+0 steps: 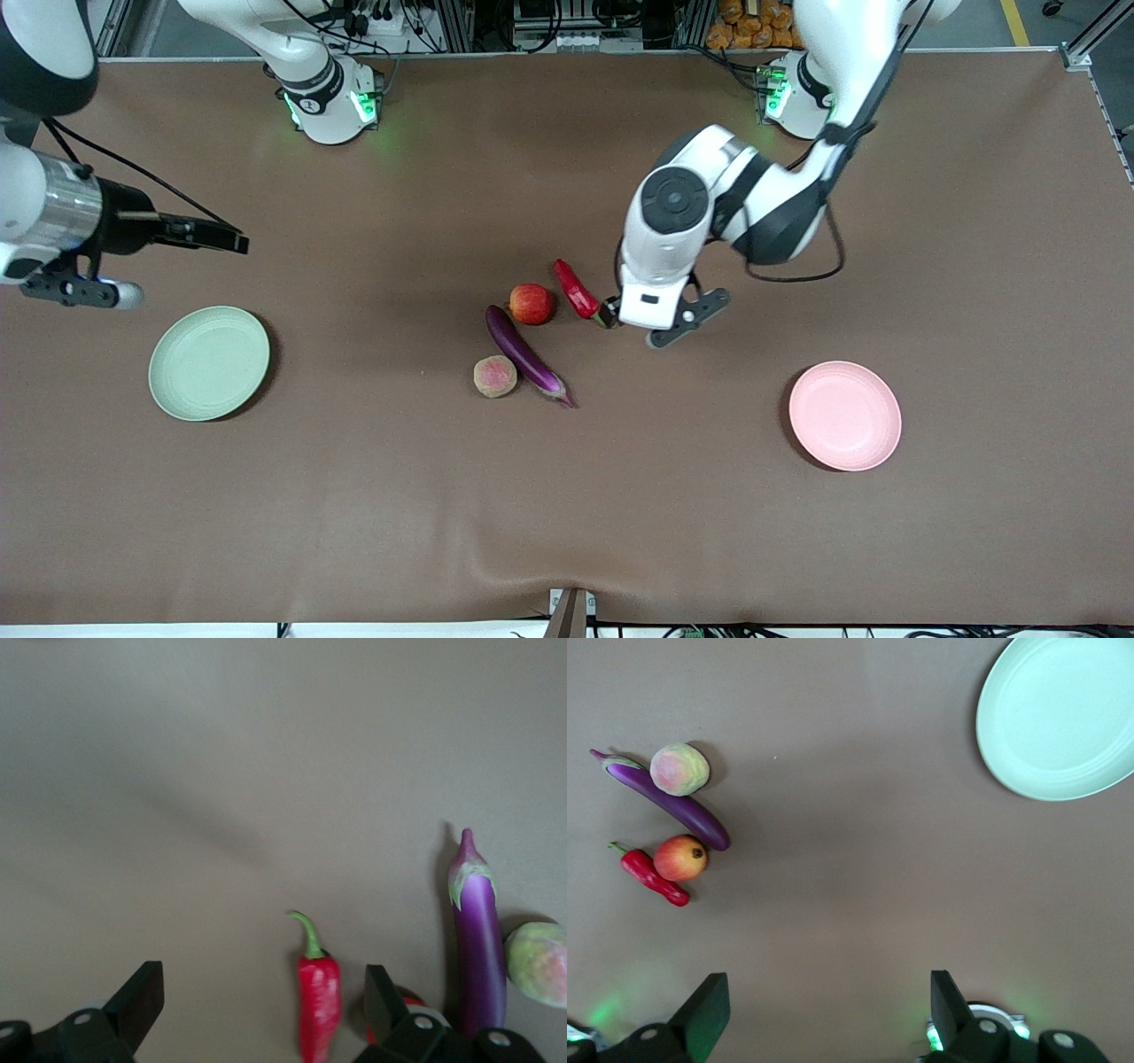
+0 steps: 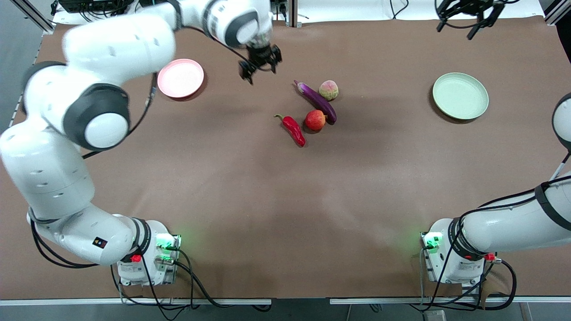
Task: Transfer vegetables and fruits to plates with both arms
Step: 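Reach the left gripper to the red pepper while the right gripper reaches the peach, then grasp the red pepper with the left gripper while the right gripper grasps the peach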
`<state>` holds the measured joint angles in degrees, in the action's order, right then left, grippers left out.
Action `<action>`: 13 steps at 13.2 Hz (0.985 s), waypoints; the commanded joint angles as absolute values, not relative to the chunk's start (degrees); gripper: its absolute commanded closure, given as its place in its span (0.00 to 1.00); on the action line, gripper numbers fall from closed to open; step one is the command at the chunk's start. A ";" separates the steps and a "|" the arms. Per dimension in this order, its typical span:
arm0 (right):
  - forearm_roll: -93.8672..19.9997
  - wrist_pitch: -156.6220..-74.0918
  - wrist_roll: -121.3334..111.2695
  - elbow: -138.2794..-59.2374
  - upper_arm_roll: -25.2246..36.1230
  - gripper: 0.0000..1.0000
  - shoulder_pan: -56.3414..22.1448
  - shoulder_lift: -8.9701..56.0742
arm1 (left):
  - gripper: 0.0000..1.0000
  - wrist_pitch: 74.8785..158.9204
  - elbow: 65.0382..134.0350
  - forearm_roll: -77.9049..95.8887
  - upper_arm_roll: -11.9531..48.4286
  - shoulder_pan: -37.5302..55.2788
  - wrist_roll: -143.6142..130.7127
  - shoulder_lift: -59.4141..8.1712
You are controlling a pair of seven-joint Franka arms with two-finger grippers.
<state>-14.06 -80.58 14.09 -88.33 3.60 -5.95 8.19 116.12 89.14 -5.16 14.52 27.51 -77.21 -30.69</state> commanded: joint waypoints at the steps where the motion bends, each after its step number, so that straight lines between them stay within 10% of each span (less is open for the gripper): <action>1: -17.13 -80.95 17.84 -88.07 3.87 0.00 -6.77 12.38 | 0.00 121.44 90.78 -6.42 14.33 29.53 -83.13 -33.83; 13: -41.45 -98.86 24.15 -100.99 3.87 0.00 -8.61 23.71 | 0.17 133.67 93.34 -8.00 13.71 36.12 -94.83 -42.88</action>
